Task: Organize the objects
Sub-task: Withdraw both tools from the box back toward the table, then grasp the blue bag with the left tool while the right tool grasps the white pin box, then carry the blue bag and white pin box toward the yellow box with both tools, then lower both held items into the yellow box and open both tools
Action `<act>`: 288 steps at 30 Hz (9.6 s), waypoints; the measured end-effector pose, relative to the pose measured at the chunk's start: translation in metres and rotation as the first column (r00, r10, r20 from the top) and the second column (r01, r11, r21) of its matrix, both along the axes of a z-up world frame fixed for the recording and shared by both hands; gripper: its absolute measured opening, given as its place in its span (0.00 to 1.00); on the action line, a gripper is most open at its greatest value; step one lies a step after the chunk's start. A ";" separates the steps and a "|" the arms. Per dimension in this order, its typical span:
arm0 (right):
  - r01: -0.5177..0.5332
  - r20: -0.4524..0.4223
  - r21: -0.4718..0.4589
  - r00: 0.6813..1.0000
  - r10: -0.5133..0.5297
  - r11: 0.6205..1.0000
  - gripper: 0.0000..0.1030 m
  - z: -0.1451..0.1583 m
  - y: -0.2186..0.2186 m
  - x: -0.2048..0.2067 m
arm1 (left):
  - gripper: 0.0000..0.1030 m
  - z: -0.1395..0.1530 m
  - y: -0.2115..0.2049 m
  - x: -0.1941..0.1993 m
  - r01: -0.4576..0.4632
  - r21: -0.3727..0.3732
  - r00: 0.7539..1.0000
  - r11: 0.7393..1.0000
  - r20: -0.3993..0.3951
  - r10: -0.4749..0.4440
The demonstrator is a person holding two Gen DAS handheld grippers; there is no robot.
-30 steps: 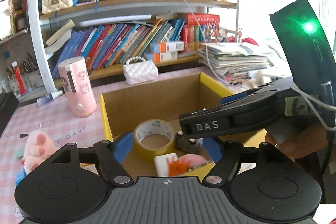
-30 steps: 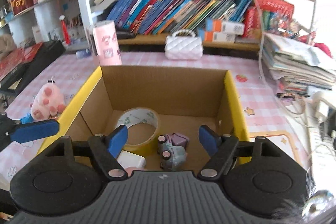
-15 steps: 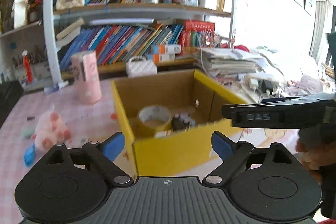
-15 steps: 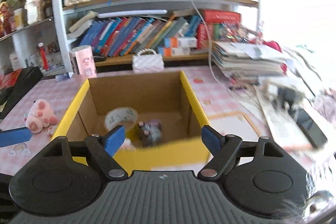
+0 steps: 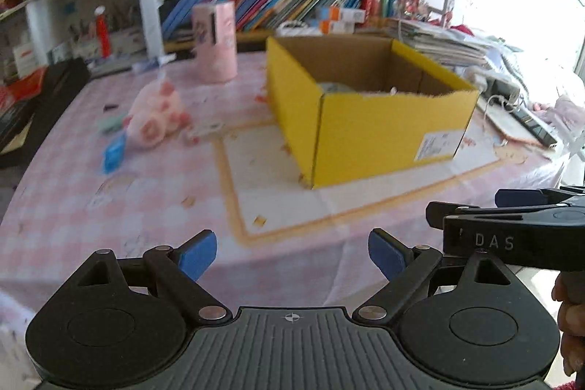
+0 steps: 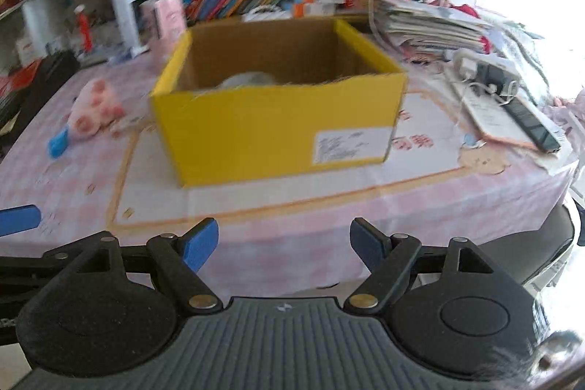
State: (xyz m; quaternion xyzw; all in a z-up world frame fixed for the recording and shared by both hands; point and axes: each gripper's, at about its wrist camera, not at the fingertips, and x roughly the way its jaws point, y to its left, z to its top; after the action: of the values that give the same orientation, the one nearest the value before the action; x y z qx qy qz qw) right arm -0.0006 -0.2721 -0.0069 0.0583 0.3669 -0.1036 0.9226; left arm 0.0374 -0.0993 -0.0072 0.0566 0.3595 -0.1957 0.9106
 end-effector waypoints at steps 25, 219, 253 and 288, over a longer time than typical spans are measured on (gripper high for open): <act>-0.208 0.010 -0.023 0.978 0.208 0.978 0.85 0.013 0.115 0.006 | 0.90 0.009 0.119 -0.024 -0.234 -0.014 0.972 0.972 0.019 0.234; 0.173 -0.039 0.059 0.985 -0.171 0.983 0.50 0.002 0.019 -0.062 | 0.24 -0.006 0.008 -0.020 0.369 -0.127 0.914 0.921 -0.129 -0.384; 0.049 0.139 -0.056 0.989 -0.040 0.997 0.50 0.048 -0.080 0.046 | 0.24 0.047 -0.084 0.062 0.324 -0.116 0.942 0.939 0.127 -0.310; -0.352 -0.064 -0.001 0.934 0.351 0.936 0.50 0.005 -0.129 0.240 | 0.24 -0.015 -0.181 0.178 0.123 0.056 0.988 0.991 -0.100 -0.117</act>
State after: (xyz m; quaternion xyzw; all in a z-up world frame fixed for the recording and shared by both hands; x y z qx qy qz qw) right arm 0.2394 -0.4013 -0.0019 -0.0174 0.3994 0.0590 0.9147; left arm 0.2155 -0.2803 -0.0222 0.0966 0.4049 -0.2414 0.8766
